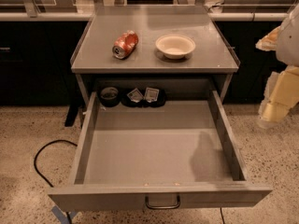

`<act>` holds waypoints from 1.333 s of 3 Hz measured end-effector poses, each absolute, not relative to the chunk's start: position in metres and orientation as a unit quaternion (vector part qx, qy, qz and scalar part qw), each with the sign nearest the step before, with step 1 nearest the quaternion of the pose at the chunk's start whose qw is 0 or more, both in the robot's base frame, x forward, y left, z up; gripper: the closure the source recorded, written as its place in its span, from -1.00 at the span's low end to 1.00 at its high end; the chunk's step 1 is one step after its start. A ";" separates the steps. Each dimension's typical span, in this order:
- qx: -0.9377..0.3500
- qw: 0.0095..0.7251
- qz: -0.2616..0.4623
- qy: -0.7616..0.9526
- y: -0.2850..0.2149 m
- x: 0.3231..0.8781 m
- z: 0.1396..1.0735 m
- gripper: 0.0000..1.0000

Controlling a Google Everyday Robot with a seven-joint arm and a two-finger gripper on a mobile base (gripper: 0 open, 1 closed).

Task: Close top drawer

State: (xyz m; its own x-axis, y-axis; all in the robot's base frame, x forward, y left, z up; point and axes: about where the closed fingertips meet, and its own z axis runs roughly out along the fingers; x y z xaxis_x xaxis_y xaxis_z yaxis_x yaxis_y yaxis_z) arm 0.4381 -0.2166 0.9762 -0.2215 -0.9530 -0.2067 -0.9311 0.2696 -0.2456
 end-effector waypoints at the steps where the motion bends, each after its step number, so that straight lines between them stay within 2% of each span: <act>1: -0.604 0.160 -0.035 0.780 -0.216 0.438 0.977 -1.00; 4: -0.636 0.114 0.077 0.759 -0.203 0.359 0.896 -1.00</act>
Offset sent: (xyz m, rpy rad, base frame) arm -0.0530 0.0107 -0.0560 0.1084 0.1400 0.0701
